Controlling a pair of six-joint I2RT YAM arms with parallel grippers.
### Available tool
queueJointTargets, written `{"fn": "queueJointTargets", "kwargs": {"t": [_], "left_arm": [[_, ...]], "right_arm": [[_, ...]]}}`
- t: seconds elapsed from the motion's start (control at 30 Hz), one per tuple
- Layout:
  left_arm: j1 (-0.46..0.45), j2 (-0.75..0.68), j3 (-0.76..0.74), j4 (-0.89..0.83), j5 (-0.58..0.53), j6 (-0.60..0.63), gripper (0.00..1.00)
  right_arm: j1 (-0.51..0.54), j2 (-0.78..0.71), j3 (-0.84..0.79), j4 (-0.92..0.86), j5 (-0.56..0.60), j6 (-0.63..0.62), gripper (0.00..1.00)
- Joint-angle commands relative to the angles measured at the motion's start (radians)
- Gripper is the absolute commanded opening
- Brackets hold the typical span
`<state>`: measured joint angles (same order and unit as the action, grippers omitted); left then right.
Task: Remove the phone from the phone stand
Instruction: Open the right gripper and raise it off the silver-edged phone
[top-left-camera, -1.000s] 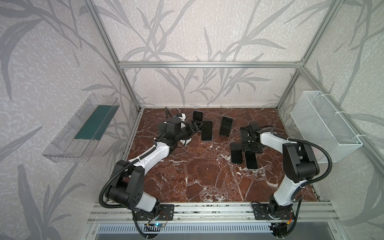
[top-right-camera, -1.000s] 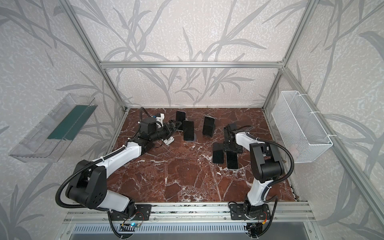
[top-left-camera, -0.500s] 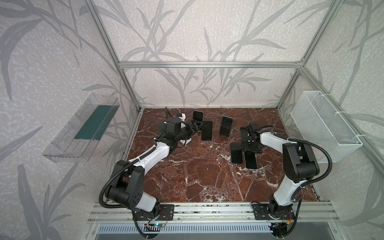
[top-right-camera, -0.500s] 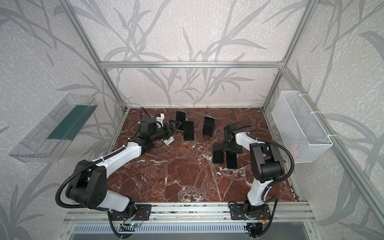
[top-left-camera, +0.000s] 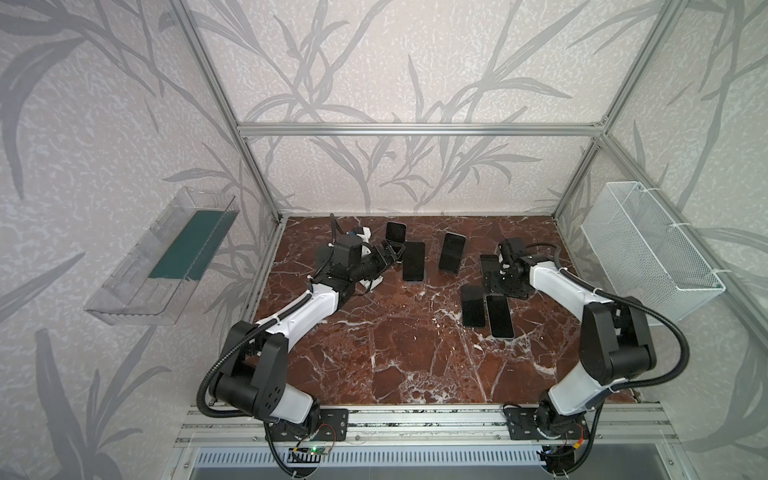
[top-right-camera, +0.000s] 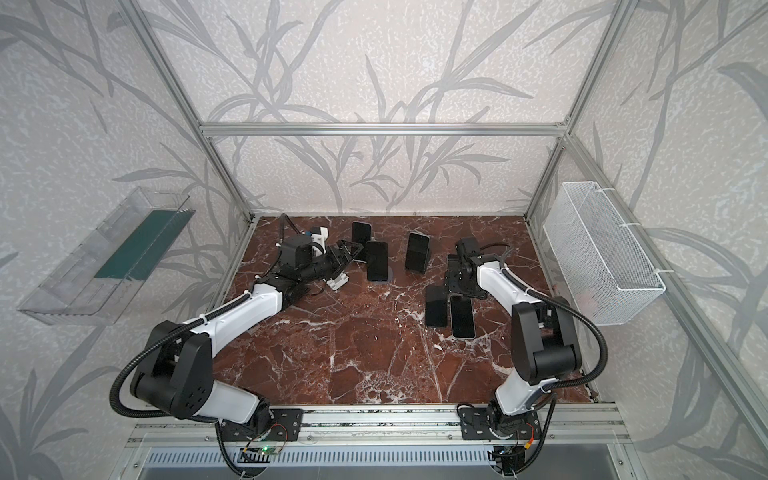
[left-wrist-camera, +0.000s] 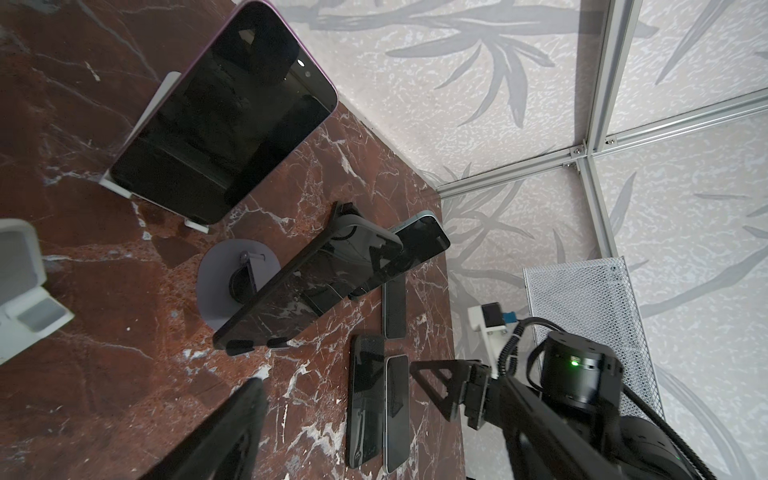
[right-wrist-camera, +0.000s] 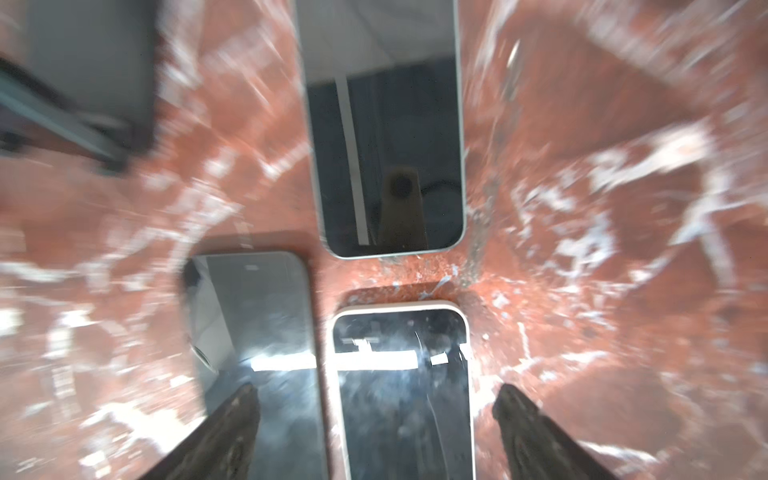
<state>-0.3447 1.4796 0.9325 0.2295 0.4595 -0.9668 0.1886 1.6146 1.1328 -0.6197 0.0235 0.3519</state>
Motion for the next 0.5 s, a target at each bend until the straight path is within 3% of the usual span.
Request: {"fn": "queueJointTargets", "kwargs": {"t": [0.0,0.13,0.3,0.47], "left_arm": [[0.004,-0.034,0.038,-0.025,-0.023,0.023,0.89],[0.006,-0.053,0.042,-0.069,-0.068,0.038,0.99],[0.016,-0.074,0.031,-0.083,-0.112,0.043,0.99],[0.052,-0.088,0.022,-0.088,-0.123,0.019,0.99]], "right_arm": [[0.010,-0.110,0.036,-0.062,0.002,0.003,0.89],[0.039,-0.226,0.017,-0.067,0.010,-0.001,0.88],[0.137,-0.329,-0.021,-0.012,0.114,0.028,0.87],[0.273,-0.317,0.040,0.011,0.243,0.049,0.86]]}}
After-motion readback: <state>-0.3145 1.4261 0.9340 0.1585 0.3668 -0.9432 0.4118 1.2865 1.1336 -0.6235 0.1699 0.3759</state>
